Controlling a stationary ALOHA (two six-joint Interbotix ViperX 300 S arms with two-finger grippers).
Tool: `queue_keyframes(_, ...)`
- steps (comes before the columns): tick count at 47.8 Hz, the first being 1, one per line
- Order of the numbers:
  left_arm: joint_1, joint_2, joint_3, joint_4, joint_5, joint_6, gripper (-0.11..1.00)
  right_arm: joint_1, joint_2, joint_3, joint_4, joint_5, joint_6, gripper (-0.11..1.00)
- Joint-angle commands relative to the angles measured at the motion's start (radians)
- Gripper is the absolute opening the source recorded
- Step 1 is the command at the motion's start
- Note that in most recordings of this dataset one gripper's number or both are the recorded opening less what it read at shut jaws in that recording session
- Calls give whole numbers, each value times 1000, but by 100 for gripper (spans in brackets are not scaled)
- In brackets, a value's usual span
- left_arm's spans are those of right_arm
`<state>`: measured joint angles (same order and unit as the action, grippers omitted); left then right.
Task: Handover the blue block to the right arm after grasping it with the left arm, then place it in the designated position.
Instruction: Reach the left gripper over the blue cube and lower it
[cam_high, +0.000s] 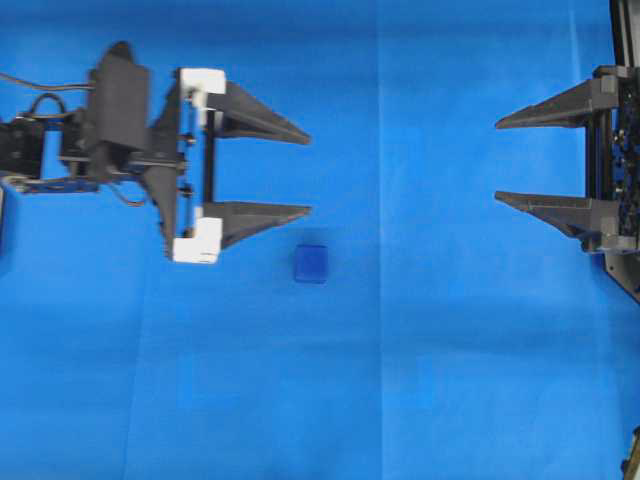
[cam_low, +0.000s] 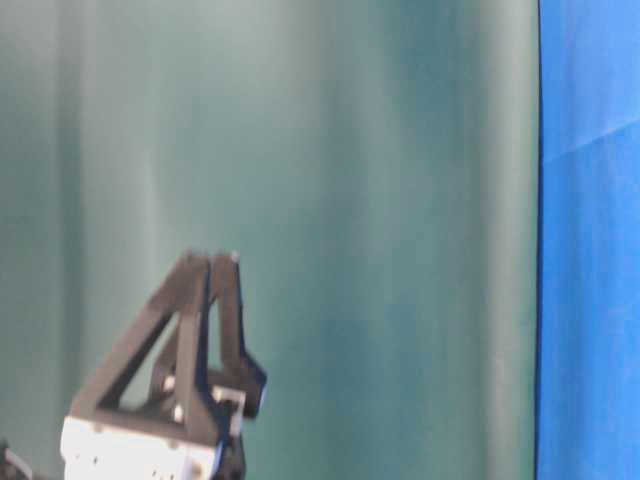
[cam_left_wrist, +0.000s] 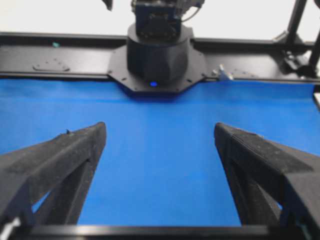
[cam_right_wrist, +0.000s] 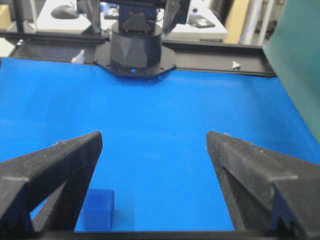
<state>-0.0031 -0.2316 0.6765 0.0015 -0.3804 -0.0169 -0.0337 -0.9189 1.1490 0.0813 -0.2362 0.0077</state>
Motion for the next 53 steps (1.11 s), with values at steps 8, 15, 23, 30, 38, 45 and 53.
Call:
queue_keyframes(8, 0, 58, -107, 3, 58, 3, 93, -3, 5, -26, 3, -2, -2, 96)
queue_keyframes(15, 2, 58, -110, 2, 75, -3, 93, -5, 5, -26, 3, 6, -2, 96)
queue_keyframes(23, 0, 61, -121, 2, 130, -11, 93, -5, 5, -26, 3, 8, -2, 96)
queue_keyframes(30, 0, 71, -176, 2, 298, -29, 92, -3, 5, -26, 3, 8, -2, 96)
queue_keyframes(38, -9, 106, -290, 2, 560, -35, 92, -3, 5, -28, 3, 12, -2, 96)
queue_keyframes(45, -21, 149, -396, 2, 773, -31, 92, -3, 5, -28, 3, 21, -2, 96)
queue_keyframes(53, -23, 218, -523, 3, 1014, -34, 92, -5, 5, -28, 2, 26, -2, 96)
